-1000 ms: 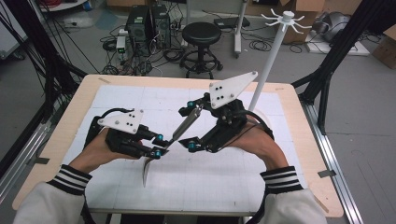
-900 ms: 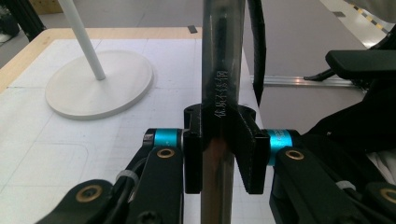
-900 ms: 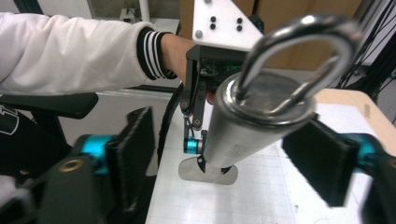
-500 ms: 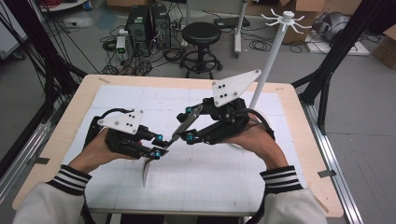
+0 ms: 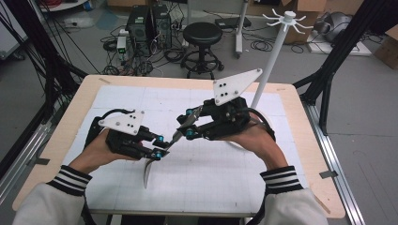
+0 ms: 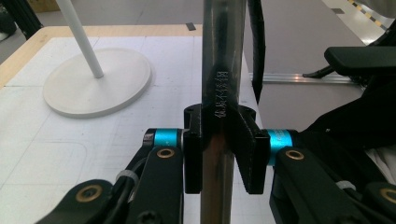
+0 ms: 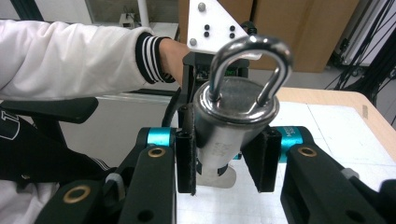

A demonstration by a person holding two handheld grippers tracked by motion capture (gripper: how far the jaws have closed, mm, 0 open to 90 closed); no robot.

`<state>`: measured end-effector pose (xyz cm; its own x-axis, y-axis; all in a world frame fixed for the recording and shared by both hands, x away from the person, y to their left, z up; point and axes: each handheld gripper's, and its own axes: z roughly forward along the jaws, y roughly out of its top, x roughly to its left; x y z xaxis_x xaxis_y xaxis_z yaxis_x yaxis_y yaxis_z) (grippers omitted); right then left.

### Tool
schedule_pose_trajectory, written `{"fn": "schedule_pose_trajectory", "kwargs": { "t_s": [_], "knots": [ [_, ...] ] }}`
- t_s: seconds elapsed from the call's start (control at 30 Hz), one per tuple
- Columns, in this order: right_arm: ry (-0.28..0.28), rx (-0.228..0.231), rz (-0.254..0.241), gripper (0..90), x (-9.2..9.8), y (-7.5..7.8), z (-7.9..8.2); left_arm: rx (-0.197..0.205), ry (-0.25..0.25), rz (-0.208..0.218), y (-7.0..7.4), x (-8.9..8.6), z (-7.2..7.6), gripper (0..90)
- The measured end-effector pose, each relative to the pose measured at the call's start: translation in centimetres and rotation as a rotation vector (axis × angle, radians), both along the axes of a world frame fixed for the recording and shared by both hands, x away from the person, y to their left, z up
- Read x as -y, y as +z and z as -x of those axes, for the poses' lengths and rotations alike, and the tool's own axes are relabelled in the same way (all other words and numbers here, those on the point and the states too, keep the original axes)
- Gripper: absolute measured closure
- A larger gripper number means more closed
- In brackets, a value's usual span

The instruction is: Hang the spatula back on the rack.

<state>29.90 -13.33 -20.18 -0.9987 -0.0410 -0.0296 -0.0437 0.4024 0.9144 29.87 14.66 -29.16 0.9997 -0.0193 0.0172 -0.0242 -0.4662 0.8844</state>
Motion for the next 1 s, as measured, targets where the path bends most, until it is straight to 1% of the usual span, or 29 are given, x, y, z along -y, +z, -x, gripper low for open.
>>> {"fn": "schedule_pose_trajectory", "kwargs": {
  "t_s": [0.17,0.2,0.27,0.37,0.4,0.47,0.53,0.57,0.6,0.63,0.67,0.73,0.77,0.8,0.87,0.97,1.0],
  "knots": [
    [-0.009,-0.008,0.004,68.7,-0.2,0.3,0.0,0.001,0.003,0.006,0.0,0.0,0.0,74.3],
    [-0.012,-0.01,0.007,68.8,-0.2,0.3,0.0,-0.005,0.003,0.009,0.0,-0.1,0.0,74.3],
    [-0.008,-0.01,0.009,68.8,-0.4,0.4,0.1,-0.002,0.002,0.005,0.1,-0.1,0.0,74.0],
    [-0.022,-0.013,0.017,68.9,-0.6,0.6,0.1,-0.005,0.024,0.017,0.1,-0.1,0.0,72.4],
    [-0.031,-0.017,0.023,69.0,-0.6,0.7,0.0,-0.003,0.035,0.022,0.2,-0.2,0.0,70.4],
    [-0.035,-0.022,0.033,69.0,-0.5,0.7,0.0,-0.006,0.067,0.022,0.3,-0.4,0.0,62.5],
    [-0.042,-0.031,0.037,69.0,-0.4,0.7,-0.1,-0.014,0.085,0.022,0.3,-0.7,-0.1,57.0],
    [-0.041,-0.032,0.041,69.1,-0.3,0.8,-0.1,-0.008,0.106,0.026,0.2,-0.8,0.0,53.0],
    [-0.046,-0.033,0.039,69.0,-0.2,0.8,-0.1,0.005,0.125,0.022,0.3,-0.9,0.0,47.0],
    [-0.048,-0.033,0.041,69.0,-0.1,0.9,-0.1,0.001,0.143,0.021,0.2,-1.1,0.0,41.7],
    [-0.057,-0.034,0.038,69.0,0.1,0.9,-0.1,-0.003,0.155,0.024,0.2,-1.3,0.0,39.2],
    [-0.071,-0.026,0.033,69.0,0.4,1.1,0.0,0.003,0.196,0.025,0.0,-1.7,0.1,31.9],
    [-0.08,-0.028,0.03,69.0,0.7,1.1,0.0,0.008,0.221,0.016,0.0,-1.9,0.2,27.2],
    [-0.086,-0.029,0.029,69.0,0.9,1.2,0.0,0.009,0.244,0.012,-0.1,-2.2,0.2,23.9],
    [-0.104,-0.027,0.023,69.0,1.3,1.4,0.1,0.009,0.278,0.006,-0.2,-2.9,0.3,20.4],
    [-0.127,-0.036,0.029,69.0,1.9,1.7,0.1,0.009,0.317,0.008,-0.3,-3.9,0.3,13.3],
    [-0.135,-0.038,0.034,69.0,2.0,1.8,0.2,0.007,0.325,0.018,-0.4,-4.1,0.3,9.6]
  ]
}}
